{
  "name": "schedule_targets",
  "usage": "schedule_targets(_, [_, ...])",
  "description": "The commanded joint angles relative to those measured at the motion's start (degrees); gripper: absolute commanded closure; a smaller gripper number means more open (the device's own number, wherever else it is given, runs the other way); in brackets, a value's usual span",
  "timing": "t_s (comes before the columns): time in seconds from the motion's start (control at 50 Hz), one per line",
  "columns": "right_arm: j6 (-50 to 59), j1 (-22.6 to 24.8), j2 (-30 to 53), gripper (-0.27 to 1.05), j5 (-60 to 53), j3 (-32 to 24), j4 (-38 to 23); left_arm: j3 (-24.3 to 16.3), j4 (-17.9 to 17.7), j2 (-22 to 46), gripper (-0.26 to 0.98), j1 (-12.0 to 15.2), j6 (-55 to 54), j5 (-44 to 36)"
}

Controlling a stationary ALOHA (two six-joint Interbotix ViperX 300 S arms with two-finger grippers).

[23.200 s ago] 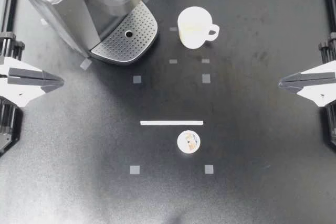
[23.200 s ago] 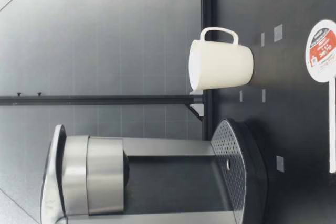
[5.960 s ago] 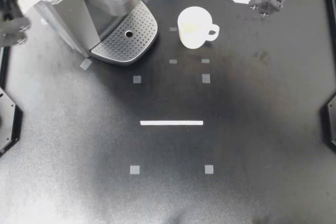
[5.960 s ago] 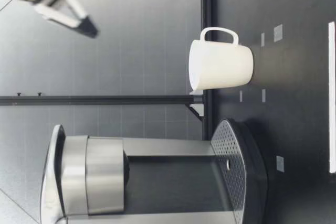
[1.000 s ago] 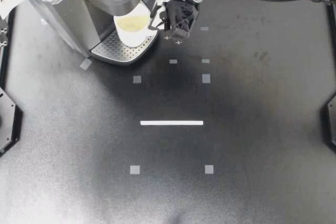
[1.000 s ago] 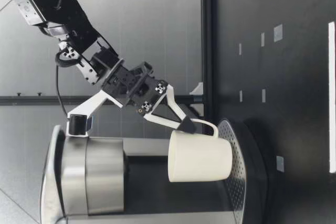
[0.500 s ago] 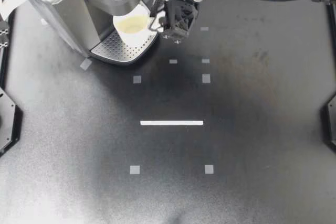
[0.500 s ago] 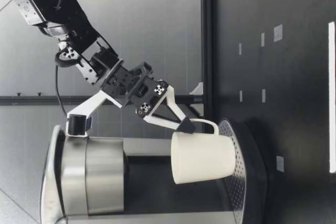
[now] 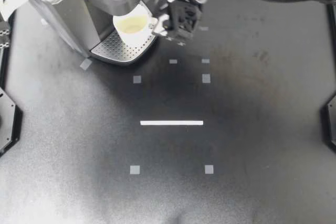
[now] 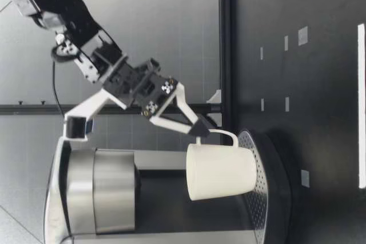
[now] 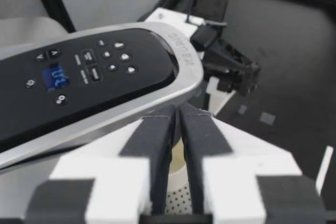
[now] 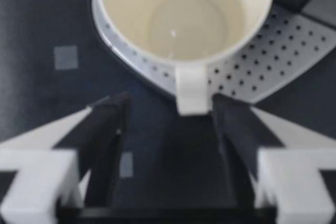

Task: Place the coffee capsule inside the capsule container, then place the cup onto the center of the cup tray.

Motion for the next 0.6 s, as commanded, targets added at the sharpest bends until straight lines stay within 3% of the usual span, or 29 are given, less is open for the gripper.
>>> schedule_targets(0.0, [-0.09,-0.35,-4.66,0.18,-1.41,0.79,0.18,-0.53,0.53,0.35,0.54,1.14,-0.09,-1.58])
schedule_targets(0.32, [0.09,-0.44,-12.13,0.21,-4.31,9.23,1.14,-0.09,0.79,3.08,0.54,7.91,0.26,-8.88])
schedule_targets(0.58, [-0.26,-0.44,-17.75,0.46,-8.09,16.35,3.25,-3.96,0.79,9.58,0.54,10.55,0.7,-7.82])
